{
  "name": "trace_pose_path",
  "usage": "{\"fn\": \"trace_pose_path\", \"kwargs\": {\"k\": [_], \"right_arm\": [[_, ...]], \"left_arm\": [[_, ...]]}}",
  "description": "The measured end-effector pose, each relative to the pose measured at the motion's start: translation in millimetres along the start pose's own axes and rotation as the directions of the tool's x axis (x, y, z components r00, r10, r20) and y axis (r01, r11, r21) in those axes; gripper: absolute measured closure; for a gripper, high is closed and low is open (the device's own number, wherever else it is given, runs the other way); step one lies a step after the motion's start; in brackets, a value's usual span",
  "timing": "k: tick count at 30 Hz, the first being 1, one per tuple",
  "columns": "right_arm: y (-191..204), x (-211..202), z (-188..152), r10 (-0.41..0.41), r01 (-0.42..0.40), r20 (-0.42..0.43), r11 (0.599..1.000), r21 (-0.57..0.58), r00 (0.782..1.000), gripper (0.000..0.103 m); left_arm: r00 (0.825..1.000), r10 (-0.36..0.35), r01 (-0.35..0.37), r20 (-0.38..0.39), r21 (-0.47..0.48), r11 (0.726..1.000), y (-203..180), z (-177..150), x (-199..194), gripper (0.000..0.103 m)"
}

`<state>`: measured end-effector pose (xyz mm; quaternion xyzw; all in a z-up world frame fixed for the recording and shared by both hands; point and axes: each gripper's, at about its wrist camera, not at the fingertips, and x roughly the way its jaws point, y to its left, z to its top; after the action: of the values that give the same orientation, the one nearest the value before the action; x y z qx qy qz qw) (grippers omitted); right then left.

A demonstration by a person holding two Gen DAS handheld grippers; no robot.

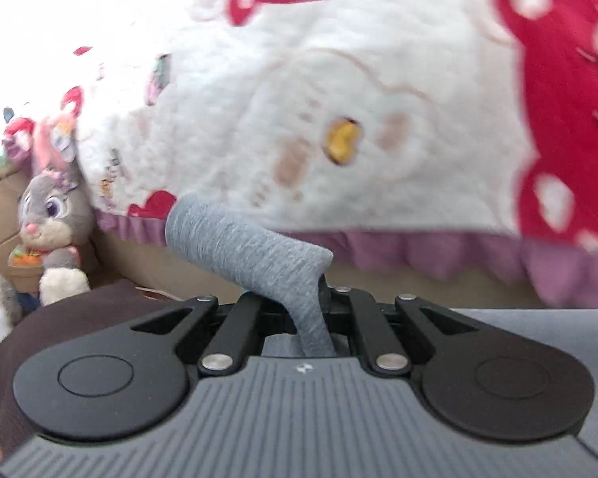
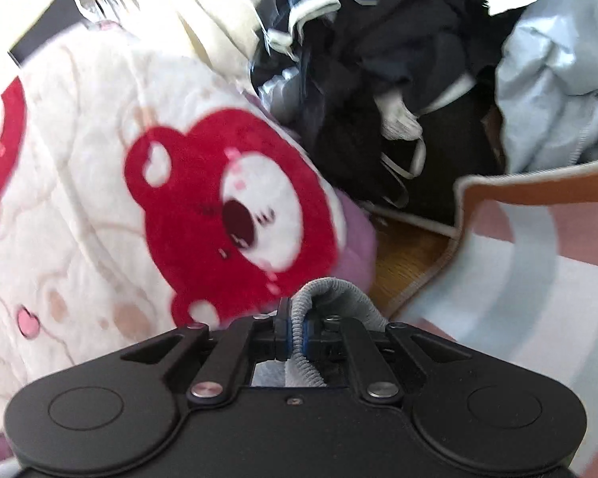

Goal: Fold clothes

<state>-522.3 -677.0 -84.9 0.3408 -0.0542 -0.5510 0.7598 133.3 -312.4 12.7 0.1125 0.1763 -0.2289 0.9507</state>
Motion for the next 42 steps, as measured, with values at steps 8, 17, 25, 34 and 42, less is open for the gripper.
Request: {"fn": "trace_pose_path", "kwargs": {"k": [8,17,25,34,42], "right_arm": [[23.0,65.4,-41.3,-0.354,0.282,-0.230,0.913,-0.294,0.907,0.057],[-18.9,50.9,-14.5,-0.327,0.347,-0.384,0.938,-0.017,0.864,0.044],[85.3,28.7,-55.4,-0.043,-0.123,-0.477,0.942,-0.312,0.878,0.042],[193.2,-0.3,-170.7,-0.174,-0.289,-0.380,0.398,-0.871,0.908,0.046],[131.4,45.6,-122.1,-0.575,0.301,0.082,0.297,-0.906,0.814,0.040]], "left_arm": [[0.962,-0.076,0.070,-0.261,-0.030,0.997,-20.1,-64.8,77.9,0.046],[0.827,-0.312,0.262,-0.469,-0.169,0.950,-38.1,-126.7,38.0,0.046],[0.745,-0.415,0.374,-0.523,-0.188,0.908,-82.3,-136.9,-16.0,0.046],[0.792,-0.322,0.167,-0.518,-0.324,0.931,-47.7,-153.5,1.0,0.053],[0.802,-0.355,0.227,-0.481,-0.303,0.925,-55.0,-153.4,-10.9,0.053]]}}
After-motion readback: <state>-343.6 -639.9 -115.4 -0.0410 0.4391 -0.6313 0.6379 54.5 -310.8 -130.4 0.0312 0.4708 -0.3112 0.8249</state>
